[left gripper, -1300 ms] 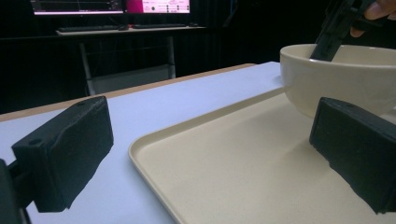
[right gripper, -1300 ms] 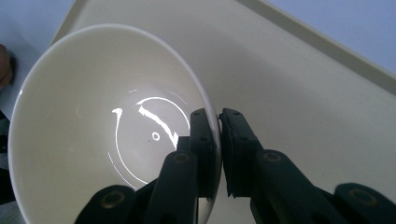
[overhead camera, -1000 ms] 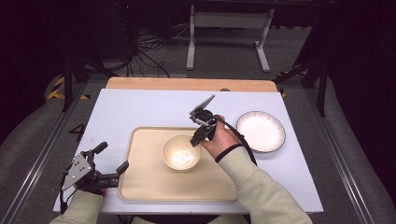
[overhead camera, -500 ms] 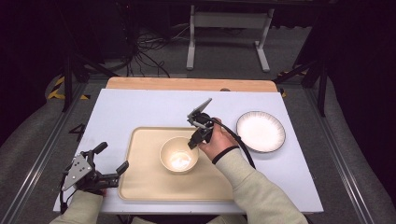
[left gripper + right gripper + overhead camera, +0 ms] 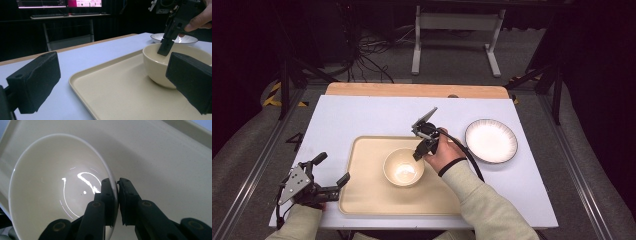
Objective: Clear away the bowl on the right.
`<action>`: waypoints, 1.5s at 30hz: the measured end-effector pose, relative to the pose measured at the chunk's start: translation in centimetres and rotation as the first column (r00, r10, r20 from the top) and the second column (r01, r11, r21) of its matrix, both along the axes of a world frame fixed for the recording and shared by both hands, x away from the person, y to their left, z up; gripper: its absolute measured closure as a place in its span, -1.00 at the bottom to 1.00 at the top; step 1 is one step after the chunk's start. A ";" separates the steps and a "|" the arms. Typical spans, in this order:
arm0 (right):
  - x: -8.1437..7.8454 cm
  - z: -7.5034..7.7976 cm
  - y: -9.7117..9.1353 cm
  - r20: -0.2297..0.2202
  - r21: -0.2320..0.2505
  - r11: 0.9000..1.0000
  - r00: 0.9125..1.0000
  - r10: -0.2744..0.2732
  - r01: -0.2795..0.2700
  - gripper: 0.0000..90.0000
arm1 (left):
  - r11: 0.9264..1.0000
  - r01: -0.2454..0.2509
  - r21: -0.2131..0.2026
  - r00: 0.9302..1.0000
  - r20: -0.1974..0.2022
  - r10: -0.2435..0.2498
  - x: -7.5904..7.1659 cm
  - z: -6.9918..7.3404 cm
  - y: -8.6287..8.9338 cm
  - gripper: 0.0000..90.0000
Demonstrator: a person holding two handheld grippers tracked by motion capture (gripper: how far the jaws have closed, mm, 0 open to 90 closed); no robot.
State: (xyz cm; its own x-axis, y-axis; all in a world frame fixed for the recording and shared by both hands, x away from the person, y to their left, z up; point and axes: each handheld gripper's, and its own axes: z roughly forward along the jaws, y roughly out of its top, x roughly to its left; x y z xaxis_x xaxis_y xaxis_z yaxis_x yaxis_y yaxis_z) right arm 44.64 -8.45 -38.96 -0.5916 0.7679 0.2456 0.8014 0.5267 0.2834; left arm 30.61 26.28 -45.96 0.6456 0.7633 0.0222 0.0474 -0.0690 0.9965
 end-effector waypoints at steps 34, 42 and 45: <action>-3.5 2.3 -1.1 0.319 0.027 0.996 0.945 0.075 -0.088 0.00 | 1.000 0.000 0.004 1.000 0.006 0.000 0.0 0.0 0.0 -1.00; -4.5 3.0 -2.2 0.388 0.021 0.992 0.915 0.109 -0.127 -0.10 | 1.000 0.003 0.010 1.000 0.005 -0.003 0.0 0.0 -0.1 -1.00; -4.8 3.1 -2.4 0.405 0.025 0.990 0.907 0.118 -0.140 -0.16 | 1.000 0.002 0.009 1.000 0.004 -0.002 0.0 0.0 -0.1 -1.00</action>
